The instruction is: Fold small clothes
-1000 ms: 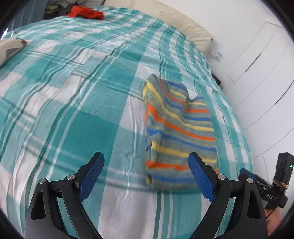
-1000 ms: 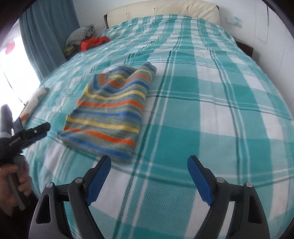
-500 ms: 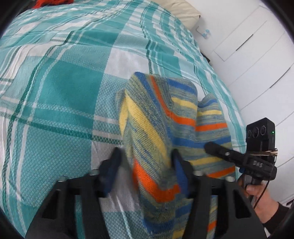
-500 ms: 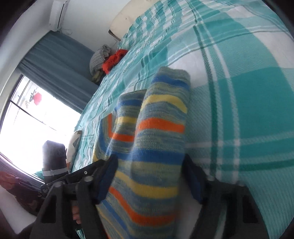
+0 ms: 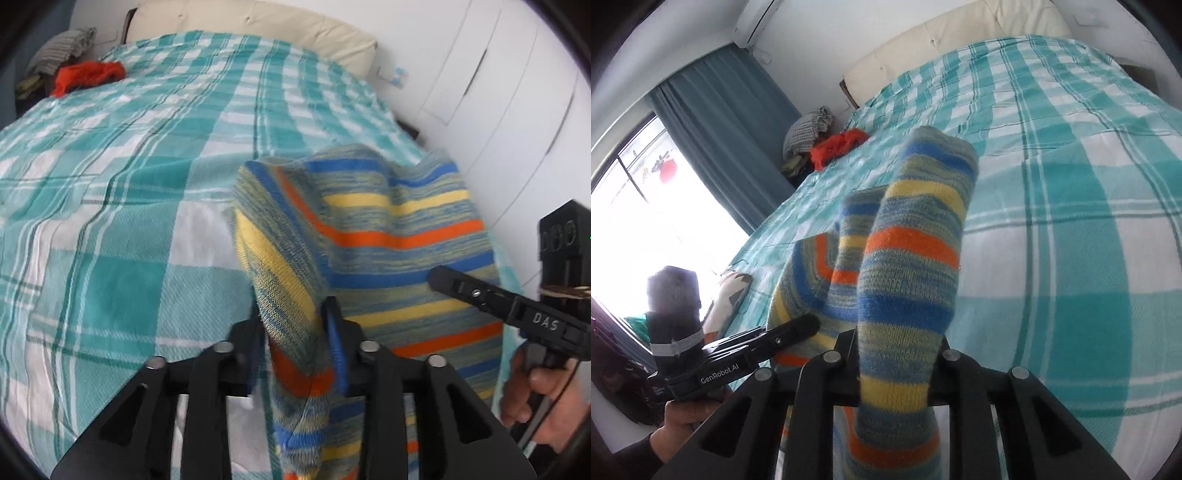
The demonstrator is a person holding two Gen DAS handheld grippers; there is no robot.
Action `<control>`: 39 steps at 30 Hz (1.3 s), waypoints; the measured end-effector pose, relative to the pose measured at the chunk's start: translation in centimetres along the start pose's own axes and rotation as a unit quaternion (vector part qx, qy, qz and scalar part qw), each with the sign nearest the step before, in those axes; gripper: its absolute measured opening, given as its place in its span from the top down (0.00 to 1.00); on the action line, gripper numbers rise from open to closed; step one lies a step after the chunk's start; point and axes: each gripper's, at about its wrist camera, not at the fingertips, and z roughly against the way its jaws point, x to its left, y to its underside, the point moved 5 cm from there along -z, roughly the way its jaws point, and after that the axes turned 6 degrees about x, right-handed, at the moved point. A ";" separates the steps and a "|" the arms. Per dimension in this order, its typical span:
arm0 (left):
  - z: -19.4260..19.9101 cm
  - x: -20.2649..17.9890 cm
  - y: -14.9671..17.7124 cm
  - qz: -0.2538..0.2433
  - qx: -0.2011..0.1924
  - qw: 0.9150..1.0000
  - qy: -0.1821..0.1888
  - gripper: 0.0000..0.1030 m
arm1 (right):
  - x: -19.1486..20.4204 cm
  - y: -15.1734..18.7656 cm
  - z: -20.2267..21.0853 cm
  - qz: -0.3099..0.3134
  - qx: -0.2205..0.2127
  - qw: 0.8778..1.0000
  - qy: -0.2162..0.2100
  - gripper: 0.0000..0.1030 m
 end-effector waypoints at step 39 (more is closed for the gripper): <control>29.8 -10.3 20.2 0.005 -0.042 0.970 -0.239 0.01 | 14.4 19.3 29.3 0.140 0.027 0.959 0.244 0.01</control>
